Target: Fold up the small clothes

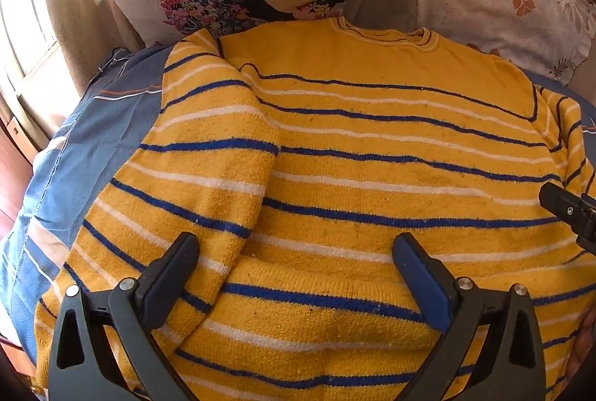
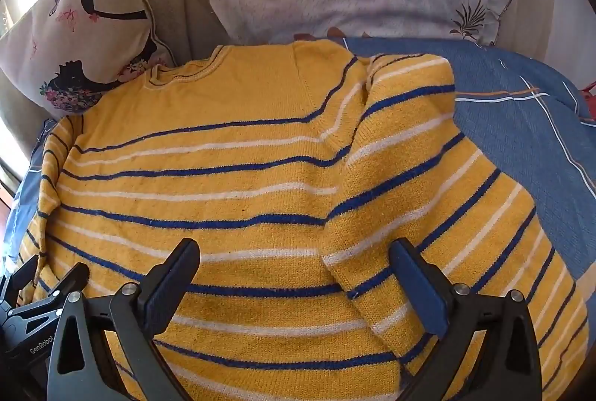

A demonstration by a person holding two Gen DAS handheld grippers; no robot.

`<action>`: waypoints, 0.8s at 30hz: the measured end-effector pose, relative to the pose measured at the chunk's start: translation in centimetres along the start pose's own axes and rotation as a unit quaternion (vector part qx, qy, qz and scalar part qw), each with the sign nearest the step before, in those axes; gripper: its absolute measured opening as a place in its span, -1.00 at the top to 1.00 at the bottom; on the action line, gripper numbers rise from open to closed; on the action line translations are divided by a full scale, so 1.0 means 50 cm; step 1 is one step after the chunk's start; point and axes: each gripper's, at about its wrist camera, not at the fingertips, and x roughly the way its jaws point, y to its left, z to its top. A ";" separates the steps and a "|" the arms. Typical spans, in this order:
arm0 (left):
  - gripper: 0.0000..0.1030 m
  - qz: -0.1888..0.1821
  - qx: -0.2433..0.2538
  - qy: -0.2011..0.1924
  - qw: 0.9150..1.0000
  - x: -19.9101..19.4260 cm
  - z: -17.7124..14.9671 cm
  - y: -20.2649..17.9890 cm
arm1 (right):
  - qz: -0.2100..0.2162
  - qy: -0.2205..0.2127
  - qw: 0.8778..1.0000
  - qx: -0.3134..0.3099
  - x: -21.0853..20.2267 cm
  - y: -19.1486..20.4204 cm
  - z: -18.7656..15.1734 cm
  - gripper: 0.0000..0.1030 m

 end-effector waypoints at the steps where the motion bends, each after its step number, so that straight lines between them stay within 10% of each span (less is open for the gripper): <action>1: -1.00 0.000 0.000 -0.001 1.000 0.000 -0.002 0.002 | 0.000 0.000 1.000 0.000 0.000 0.000 0.001 -1.00; 24: -1.00 0.004 0.005 0.000 1.000 -0.001 0.003 -0.003 | 0.007 -0.007 1.000 0.005 0.001 -0.011 -0.009 -1.00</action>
